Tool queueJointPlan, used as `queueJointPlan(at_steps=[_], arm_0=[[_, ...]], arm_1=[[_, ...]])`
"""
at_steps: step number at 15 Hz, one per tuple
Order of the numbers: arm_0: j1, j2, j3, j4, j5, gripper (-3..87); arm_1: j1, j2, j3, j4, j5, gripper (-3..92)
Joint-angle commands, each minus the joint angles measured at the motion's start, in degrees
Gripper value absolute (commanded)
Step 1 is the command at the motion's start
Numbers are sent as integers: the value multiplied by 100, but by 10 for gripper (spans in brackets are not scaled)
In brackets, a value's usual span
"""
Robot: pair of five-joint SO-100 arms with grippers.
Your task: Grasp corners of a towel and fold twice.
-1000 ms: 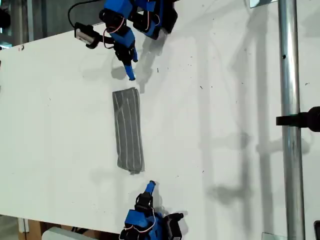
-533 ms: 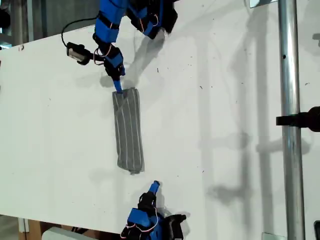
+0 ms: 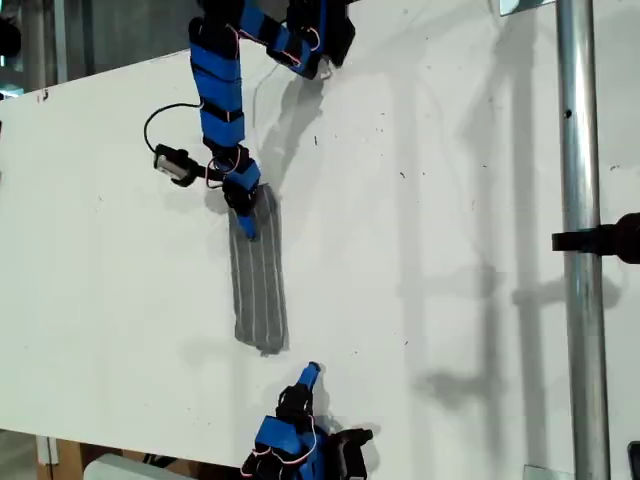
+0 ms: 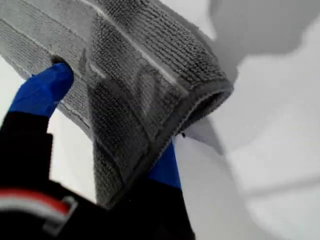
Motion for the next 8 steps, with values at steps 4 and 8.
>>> queueJointPlan(at_steps=[4, 8], arm_0=[[123, 26, -290, 26, -53, -29], [53, 26, -299, -26, 97, -29]], arm_1=[[105, 1556, 176, 1907, -149, -2], [422, 5010, 765, 5379, -387, -2]])
